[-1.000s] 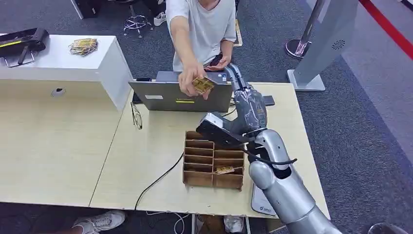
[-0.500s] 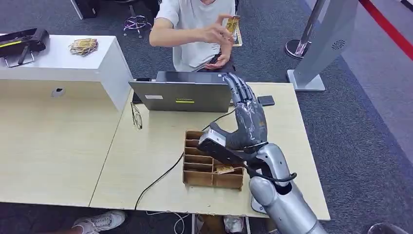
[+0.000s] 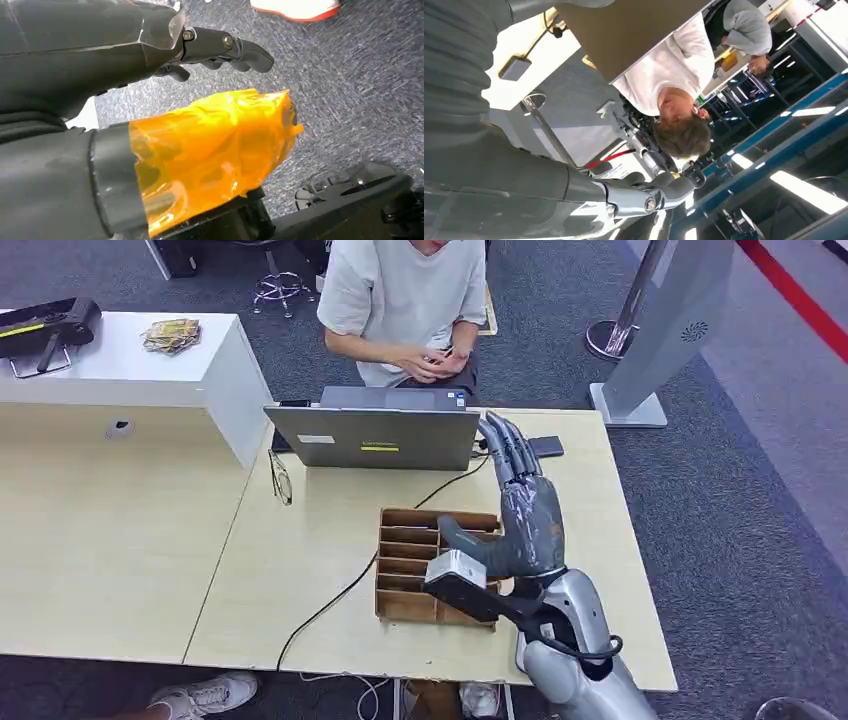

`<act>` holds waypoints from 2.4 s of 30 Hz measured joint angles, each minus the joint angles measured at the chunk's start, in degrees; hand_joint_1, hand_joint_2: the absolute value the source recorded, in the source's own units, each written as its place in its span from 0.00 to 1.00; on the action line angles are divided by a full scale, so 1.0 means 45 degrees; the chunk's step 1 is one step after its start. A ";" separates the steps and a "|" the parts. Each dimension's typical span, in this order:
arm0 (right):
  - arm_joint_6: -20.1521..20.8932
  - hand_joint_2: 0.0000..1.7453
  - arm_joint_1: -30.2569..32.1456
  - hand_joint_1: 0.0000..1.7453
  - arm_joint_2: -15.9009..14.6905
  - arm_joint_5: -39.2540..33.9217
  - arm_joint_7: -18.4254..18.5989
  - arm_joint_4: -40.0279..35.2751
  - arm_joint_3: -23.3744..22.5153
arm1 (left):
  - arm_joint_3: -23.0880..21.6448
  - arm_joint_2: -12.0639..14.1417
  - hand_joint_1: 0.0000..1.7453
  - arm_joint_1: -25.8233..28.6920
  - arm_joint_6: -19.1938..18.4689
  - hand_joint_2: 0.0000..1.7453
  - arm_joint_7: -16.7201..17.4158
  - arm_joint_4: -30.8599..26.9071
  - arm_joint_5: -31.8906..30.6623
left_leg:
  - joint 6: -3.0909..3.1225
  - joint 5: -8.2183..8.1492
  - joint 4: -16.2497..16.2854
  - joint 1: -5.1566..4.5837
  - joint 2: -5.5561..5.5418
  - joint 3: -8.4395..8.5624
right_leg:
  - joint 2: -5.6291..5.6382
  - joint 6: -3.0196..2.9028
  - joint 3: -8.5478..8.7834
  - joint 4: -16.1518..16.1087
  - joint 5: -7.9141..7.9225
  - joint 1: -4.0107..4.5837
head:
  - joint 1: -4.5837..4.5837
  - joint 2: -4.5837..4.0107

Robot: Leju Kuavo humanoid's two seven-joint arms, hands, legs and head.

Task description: Pass the card to the sensor for recognition and then transmit it.

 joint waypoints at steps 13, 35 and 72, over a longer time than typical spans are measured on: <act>-0.0121 1.00 0.0275 0.00 -0.0117 0.0908 0.0165 0.0389 0.0015 | 0.0000 -0.0005 0.00 -0.0065 0.0000 0.00 0.0005 0.0000 -0.0185 | 0.0000 0.0000 0.0000 0.0000 0.0001 -0.0001 | 0.0000 0.0000 0.0000 0.0000 0.0000 0.0000 | 0.0000 0.0000; 0.0486 1.00 0.0058 0.00 -0.0204 0.1234 0.0447 0.1938 0.0525 | 0.0000 -0.0010 0.00 -0.0111 -0.0063 0.00 0.0005 0.0000 -0.0257 | 0.0000 0.0000 0.0000 0.0000 0.0000 -0.0002 | 0.0000 0.0000 0.0000 0.0000 0.0000 0.0000 | 0.0000 0.0000; -0.0223 1.00 -0.0044 0.00 -0.0413 0.3516 0.1622 0.4075 0.0170 | -0.0044 -0.0015 0.00 -0.0204 -0.0282 0.00 0.0092 -0.0019 -0.0578 | 0.0000 0.0000 0.0001 0.0000 0.0001 -0.0001 | 0.0001 0.0000 -0.0001 0.0000 0.0000 0.0000 | -0.0005 0.0000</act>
